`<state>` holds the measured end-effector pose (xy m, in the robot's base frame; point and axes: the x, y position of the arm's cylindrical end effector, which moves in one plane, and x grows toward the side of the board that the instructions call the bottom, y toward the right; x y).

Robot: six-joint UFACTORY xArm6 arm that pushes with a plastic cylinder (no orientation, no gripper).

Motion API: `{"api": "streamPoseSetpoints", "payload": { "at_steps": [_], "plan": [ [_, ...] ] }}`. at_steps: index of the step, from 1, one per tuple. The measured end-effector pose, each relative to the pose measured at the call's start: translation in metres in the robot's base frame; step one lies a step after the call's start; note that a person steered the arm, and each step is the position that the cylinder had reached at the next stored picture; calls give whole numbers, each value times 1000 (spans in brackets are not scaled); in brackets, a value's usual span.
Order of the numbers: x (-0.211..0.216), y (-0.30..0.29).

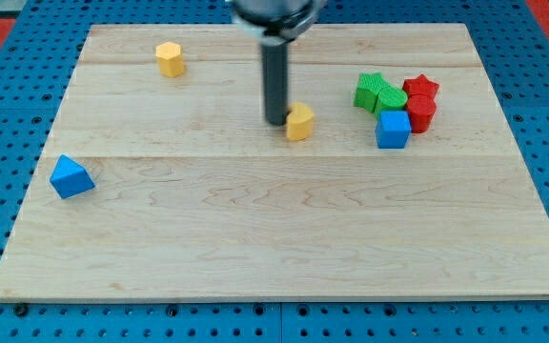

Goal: Push the hexagon into the yellow heart

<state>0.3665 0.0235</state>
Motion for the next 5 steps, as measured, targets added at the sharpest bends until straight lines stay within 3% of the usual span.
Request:
{"api": "streamPoseSetpoints", "payload": {
  "at_steps": [1,2,3,4,5],
  "plan": [
    [-12,53],
    [-29,4],
    [-60,-128],
    [-45,-219],
    [-36,-245]
  ]
}}
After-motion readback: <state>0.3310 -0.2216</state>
